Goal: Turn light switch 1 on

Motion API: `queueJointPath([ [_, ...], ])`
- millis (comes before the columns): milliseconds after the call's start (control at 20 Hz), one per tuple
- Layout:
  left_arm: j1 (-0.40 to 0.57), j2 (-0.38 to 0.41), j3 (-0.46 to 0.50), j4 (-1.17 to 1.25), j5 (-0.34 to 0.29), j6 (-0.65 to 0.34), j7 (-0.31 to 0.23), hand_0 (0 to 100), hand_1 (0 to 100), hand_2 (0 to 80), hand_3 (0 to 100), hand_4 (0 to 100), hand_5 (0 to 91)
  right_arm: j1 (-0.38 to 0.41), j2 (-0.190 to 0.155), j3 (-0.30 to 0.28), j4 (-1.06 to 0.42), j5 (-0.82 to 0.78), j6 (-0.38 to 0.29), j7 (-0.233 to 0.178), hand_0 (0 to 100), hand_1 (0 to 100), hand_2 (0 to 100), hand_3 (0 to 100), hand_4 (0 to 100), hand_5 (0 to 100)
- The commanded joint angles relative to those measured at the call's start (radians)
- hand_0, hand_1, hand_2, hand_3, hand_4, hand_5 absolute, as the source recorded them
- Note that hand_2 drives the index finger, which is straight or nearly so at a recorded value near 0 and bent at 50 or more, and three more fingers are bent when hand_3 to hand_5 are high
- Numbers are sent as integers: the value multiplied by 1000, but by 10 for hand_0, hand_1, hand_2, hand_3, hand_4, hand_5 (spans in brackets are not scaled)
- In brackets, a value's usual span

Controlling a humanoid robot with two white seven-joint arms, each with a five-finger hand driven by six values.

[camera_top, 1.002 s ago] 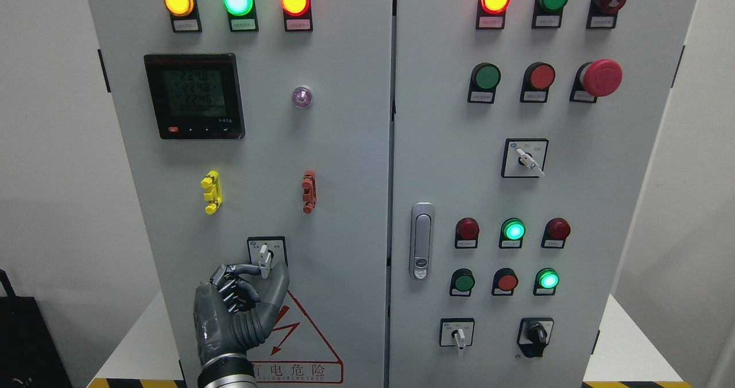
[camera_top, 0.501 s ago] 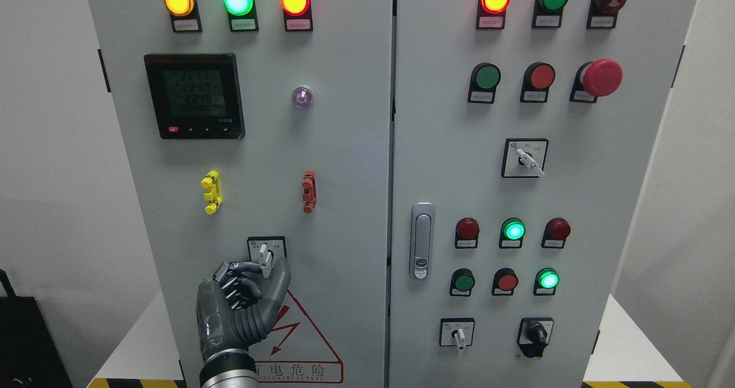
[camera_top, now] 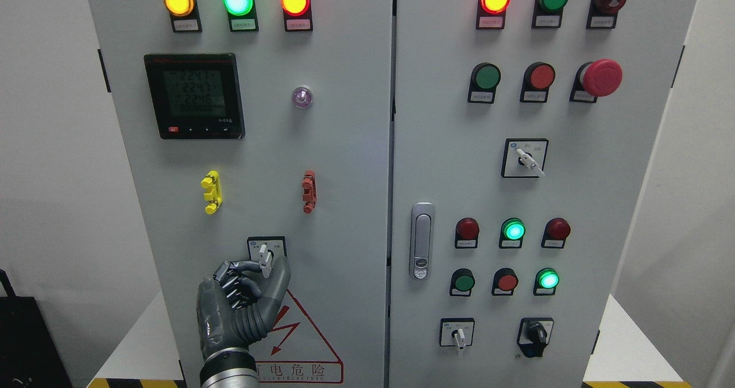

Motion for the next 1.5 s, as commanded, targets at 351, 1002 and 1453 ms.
queueJointPath([
  [351,-9,-3,2,-1,0,19,4,130,669,593,967,942,827,0,0,0,0,0,0,0,0,0,0,0,0,0],
  [1002,-12,-3,0,-1,0,21,4,156,662,601,973,942,826,0,0,0,0,0,0,0,0,0,0,0,0,0],
  [1453,-15,-3,0,-1,0,36,3,179,659,601,975,942,826,0,0,0,0,0,0,0,0,0,0,0,0,0],
])
